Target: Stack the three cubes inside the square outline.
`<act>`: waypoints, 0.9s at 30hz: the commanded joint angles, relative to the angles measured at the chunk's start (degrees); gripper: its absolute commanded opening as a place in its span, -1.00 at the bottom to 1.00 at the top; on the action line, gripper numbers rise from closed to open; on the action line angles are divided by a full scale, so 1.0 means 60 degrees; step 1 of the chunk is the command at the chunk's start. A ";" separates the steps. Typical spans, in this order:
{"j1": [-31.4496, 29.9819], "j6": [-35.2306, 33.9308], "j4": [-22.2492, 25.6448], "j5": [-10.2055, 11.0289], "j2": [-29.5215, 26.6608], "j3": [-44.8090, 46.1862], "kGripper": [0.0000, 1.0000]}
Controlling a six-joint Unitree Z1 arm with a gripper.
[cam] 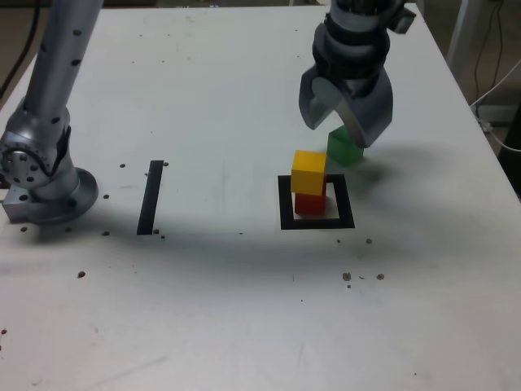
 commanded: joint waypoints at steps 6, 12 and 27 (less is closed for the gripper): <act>0.0026 0.0182 -0.0400 -0.0110 0.0505 0.0096 0.93; 0.0040 0.0204 -0.0732 -0.0013 0.0796 0.0214 0.85; 0.0040 0.0088 -0.1219 0.0102 0.0695 0.0406 -0.11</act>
